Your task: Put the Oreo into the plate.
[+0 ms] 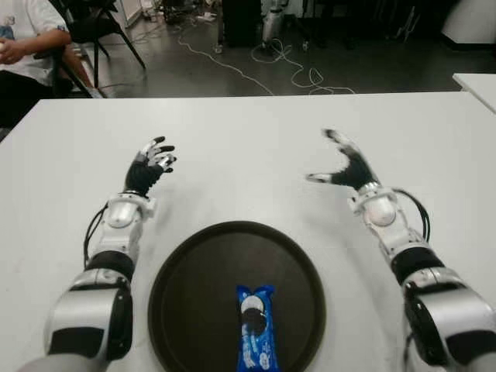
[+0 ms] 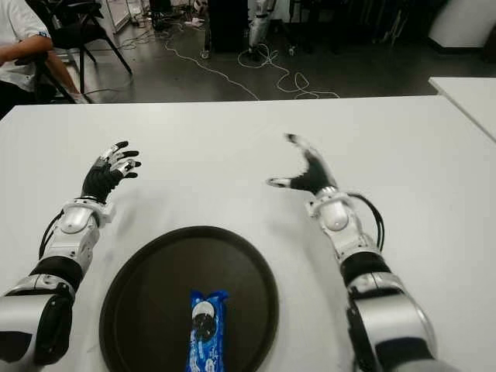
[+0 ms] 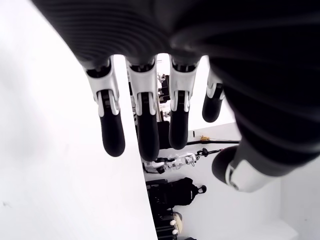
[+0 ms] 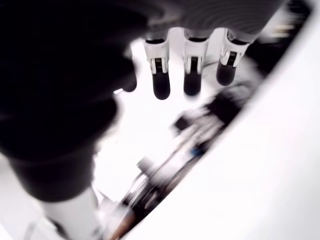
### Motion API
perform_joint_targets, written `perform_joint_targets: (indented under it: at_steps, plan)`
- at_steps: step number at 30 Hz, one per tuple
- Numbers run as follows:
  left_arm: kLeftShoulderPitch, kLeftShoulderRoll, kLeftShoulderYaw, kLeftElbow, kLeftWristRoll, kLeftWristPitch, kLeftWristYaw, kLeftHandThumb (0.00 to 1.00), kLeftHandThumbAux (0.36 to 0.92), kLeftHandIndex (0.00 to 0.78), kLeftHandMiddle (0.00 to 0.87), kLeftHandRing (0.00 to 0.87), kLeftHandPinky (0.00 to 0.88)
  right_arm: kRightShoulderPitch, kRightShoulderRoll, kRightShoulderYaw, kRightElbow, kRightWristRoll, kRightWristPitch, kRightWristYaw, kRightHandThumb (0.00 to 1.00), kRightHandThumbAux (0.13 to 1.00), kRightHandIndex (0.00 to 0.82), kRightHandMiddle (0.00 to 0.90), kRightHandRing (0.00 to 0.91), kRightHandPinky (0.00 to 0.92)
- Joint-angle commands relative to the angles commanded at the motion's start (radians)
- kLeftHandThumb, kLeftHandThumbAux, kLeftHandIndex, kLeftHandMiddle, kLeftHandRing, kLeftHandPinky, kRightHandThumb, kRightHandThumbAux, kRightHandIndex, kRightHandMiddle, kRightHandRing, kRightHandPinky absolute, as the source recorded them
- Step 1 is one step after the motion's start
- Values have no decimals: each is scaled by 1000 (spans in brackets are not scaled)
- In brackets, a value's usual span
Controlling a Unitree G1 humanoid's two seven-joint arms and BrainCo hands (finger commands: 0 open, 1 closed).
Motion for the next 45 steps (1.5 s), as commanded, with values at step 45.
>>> perform_joint_targets:
  at_steps: [45]
  plan:
    - [-6, -4, 4, 2, -4, 13, 0, 268, 642, 138, 235, 261, 301, -29, -6, 50, 87, -38, 46, -34, 0, 832, 0, 23, 17, 34]
